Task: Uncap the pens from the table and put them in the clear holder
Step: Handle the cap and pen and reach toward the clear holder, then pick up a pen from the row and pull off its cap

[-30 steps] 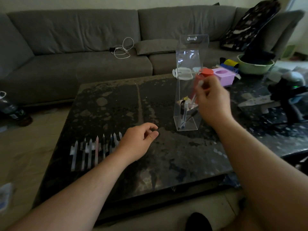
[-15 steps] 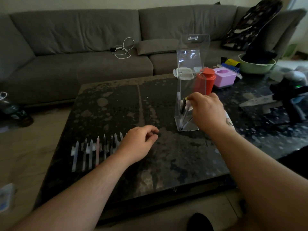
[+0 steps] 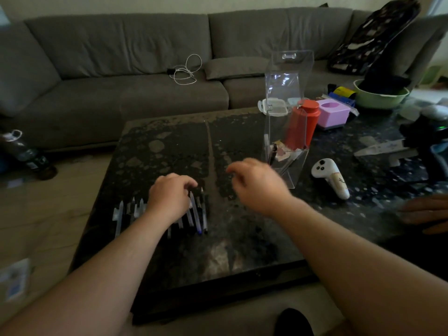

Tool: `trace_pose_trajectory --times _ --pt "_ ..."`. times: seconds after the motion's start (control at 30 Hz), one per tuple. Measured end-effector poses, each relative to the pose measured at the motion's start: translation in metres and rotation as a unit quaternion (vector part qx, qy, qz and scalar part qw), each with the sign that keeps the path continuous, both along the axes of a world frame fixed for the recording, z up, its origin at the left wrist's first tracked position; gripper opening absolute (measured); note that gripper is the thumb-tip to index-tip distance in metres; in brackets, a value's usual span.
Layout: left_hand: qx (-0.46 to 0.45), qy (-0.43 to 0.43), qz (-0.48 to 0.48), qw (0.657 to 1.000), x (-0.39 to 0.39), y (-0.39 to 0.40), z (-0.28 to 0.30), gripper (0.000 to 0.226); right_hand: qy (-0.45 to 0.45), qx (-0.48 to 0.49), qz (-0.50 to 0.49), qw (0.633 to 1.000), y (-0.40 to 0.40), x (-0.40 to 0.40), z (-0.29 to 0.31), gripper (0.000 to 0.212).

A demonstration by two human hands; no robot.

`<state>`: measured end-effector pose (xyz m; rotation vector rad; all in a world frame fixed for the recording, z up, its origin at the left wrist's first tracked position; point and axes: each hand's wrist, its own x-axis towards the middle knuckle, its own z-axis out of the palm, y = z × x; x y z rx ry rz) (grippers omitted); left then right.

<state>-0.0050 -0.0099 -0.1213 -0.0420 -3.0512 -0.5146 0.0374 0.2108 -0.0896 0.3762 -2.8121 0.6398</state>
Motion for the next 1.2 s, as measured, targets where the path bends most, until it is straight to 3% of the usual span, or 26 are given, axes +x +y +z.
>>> trace_pose_trajectory --times 0.1,0.3,0.73,0.87,1.1,1.2 --pt "-0.013 -0.020 0.019 1.000 -0.001 -0.011 -0.005 0.022 -0.111 0.057 0.062 0.990 -0.032 -0.002 -0.023 0.030" --pt "-0.045 -0.049 -0.022 0.998 0.003 -0.010 -0.013 0.033 -0.196 0.082 0.104 0.972 -0.054 -0.008 -0.047 0.036" --pt "-0.113 -0.034 -0.117 0.986 0.012 0.008 -0.012 0.036 -0.183 0.075 -0.049 0.979 -0.047 -0.021 -0.050 0.012" --pt "-0.133 -0.016 -0.117 0.984 0.013 0.015 -0.012 0.030 -0.228 0.031 -0.077 0.970 -0.035 -0.020 -0.040 0.027" --pt "-0.102 -0.028 -0.080 0.991 0.013 0.021 -0.010 0.025 -0.265 0.015 -0.093 0.960 -0.020 -0.019 -0.029 0.031" --pt "-0.020 -0.017 -0.066 0.997 0.013 0.021 -0.008 0.022 -0.255 0.021 -0.086 0.963 -0.013 -0.020 -0.023 0.035"
